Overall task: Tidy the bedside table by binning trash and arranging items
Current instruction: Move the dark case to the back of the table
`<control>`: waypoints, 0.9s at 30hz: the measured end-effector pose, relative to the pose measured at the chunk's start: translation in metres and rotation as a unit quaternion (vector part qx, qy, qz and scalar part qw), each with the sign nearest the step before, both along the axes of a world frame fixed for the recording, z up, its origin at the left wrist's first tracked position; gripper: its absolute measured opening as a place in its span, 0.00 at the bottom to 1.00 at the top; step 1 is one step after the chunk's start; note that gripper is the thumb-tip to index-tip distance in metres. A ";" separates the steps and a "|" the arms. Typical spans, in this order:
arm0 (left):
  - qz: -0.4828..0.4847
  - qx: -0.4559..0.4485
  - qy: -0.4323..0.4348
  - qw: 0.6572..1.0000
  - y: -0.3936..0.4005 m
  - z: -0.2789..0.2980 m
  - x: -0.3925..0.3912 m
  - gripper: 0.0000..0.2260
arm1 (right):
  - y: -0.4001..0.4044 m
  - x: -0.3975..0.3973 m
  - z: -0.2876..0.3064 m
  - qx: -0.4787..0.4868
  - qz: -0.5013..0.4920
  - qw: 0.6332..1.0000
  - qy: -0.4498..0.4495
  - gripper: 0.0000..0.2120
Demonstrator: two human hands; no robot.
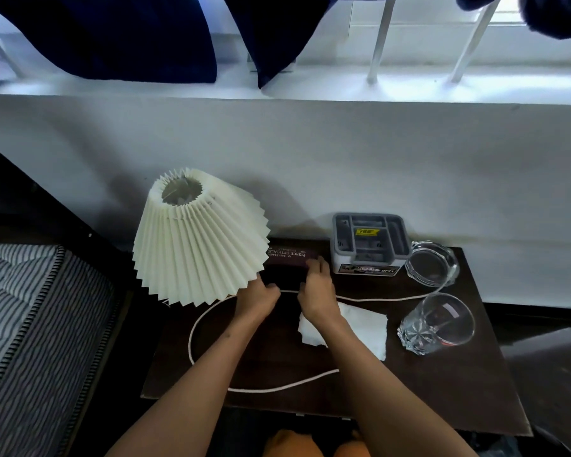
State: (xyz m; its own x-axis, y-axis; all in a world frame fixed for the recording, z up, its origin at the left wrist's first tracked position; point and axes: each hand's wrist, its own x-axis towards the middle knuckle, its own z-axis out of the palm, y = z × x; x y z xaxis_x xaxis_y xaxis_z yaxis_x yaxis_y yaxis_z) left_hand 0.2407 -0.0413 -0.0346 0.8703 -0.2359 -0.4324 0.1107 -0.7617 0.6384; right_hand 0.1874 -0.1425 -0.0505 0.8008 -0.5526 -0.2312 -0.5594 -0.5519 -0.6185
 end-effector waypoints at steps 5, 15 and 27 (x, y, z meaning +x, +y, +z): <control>-0.025 0.048 0.033 0.998 -0.008 -0.007 0.012 0.19 | -0.007 0.015 -0.003 -0.015 0.021 1.000 0.011 0.30; -0.034 0.051 0.044 0.997 -0.009 -0.012 0.015 0.19 | -0.010 0.013 -0.001 -0.032 0.058 0.996 0.055 0.38; -0.122 -0.094 -0.149 0.977 0.035 -0.017 -0.070 0.16 | -0.009 -0.054 0.007 -0.124 -0.039 0.990 0.062 0.18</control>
